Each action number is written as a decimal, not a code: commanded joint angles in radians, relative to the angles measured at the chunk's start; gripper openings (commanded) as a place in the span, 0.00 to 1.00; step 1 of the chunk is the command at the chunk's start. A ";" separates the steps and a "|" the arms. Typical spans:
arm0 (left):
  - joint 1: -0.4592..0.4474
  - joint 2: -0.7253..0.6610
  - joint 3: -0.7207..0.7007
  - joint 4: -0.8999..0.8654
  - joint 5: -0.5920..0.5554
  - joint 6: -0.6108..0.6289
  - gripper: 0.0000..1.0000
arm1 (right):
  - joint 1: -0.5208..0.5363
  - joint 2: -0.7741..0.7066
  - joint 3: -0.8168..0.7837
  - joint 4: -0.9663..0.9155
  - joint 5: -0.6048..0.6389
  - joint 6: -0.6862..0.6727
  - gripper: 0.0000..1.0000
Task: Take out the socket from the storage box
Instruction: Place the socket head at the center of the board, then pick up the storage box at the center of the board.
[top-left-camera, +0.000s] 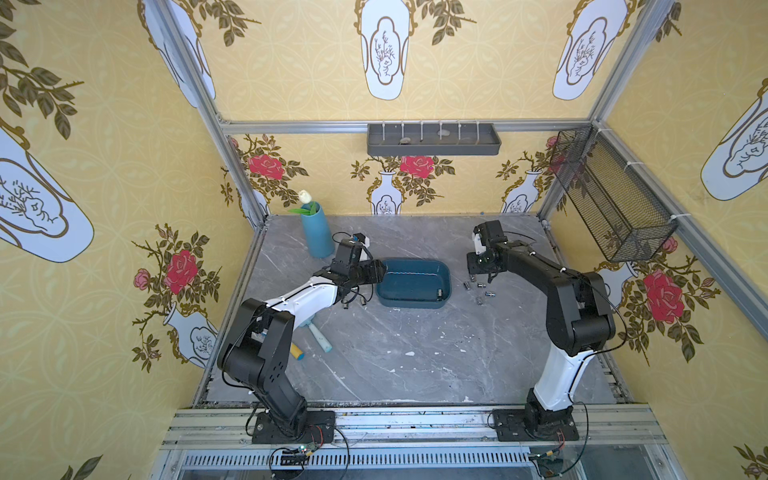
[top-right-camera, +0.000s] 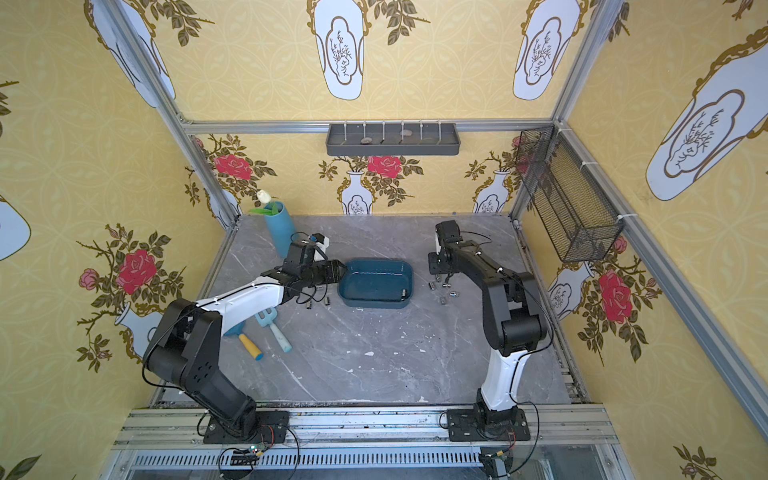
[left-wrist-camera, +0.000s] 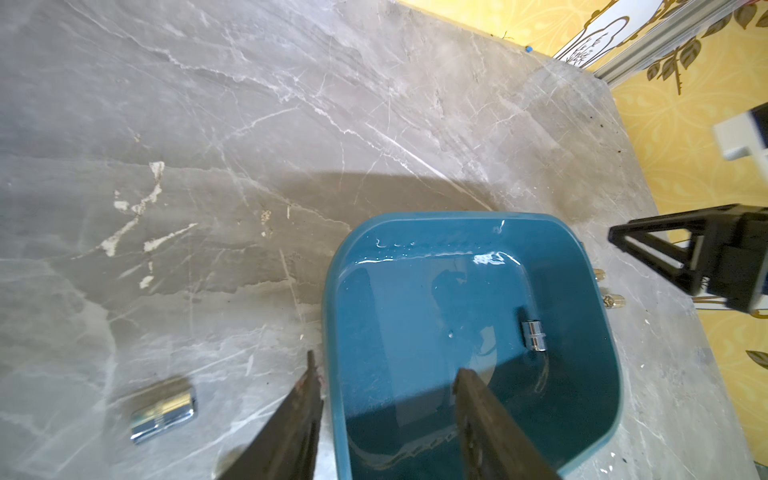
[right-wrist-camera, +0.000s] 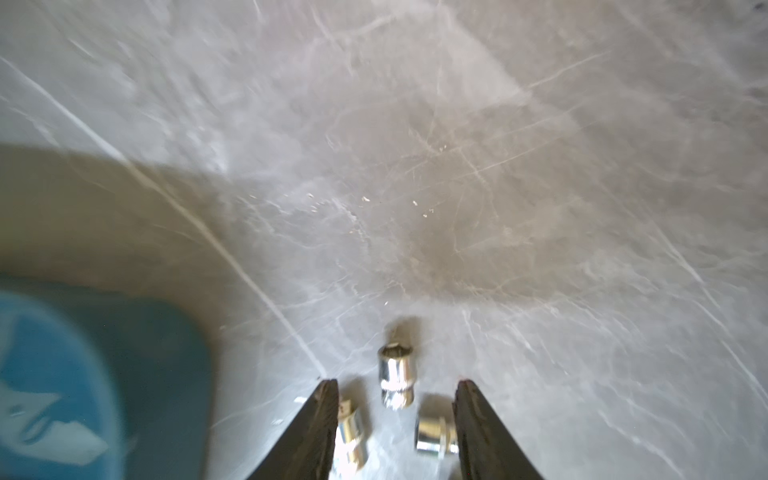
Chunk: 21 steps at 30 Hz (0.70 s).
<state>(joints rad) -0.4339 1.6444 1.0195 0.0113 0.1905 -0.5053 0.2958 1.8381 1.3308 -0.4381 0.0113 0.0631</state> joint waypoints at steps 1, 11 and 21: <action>-0.035 -0.008 0.032 -0.061 0.007 0.042 0.57 | 0.012 -0.049 0.005 -0.066 -0.110 0.081 0.52; -0.057 0.039 0.128 -0.259 -0.003 0.045 0.65 | 0.169 -0.037 0.005 -0.159 -0.248 0.277 0.54; -0.078 0.012 0.133 -0.288 -0.009 0.074 0.65 | 0.206 0.049 0.036 -0.180 -0.191 0.331 0.47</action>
<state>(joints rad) -0.5095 1.6634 1.1469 -0.2615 0.1841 -0.4534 0.4995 1.8843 1.3510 -0.5922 -0.2203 0.3687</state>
